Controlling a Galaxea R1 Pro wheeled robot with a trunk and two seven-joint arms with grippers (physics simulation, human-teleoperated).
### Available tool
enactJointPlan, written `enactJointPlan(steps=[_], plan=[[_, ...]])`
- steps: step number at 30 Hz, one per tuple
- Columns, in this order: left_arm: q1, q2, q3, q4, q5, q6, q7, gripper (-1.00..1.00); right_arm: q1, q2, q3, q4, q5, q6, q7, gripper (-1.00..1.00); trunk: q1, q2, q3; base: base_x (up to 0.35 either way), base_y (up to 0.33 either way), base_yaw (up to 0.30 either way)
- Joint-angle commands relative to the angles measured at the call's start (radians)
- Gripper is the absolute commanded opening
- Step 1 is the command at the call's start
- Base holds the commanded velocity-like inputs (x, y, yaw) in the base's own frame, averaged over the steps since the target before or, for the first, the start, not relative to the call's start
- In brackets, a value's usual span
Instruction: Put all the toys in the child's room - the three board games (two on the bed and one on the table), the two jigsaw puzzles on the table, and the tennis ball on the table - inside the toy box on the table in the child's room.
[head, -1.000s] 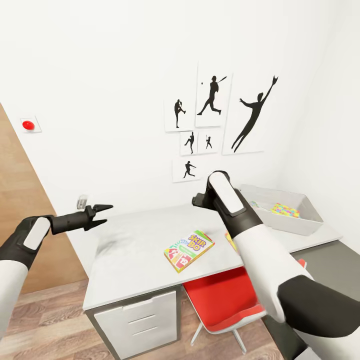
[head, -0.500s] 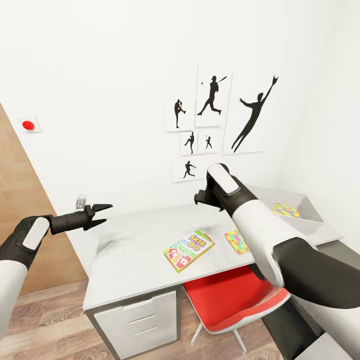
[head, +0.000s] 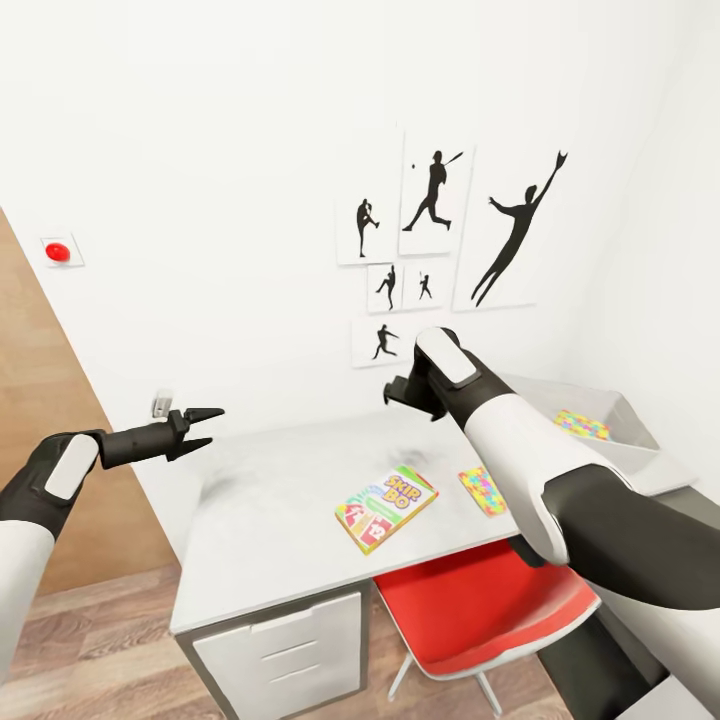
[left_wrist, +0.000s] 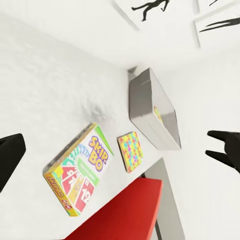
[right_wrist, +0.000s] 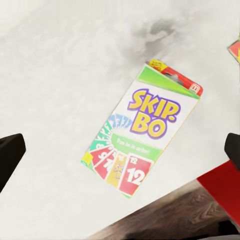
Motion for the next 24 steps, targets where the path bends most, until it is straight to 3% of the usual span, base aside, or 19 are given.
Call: enactJointPlan(steps=[1, 24], plan=[[-0.001, 0.001, 0.002, 0.000, -0.005, 0.004, -0.006, 1.00, -0.001, 0.000, 0.003, -0.003, -0.005, 0.004, -0.004, 1.00, 0.001, -0.002, -0.002, 0.095, 0.079, 0.000], [-0.001, 0.006, 0.003, 0.000, -0.005, 0.002, -0.012, 1.00, -0.002, 0.000, 0.012, -0.030, -0.003, -0.001, 0.005, 1.00, 0.001, -0.002, -0.009, 0.034, 0.065, 0.000]])
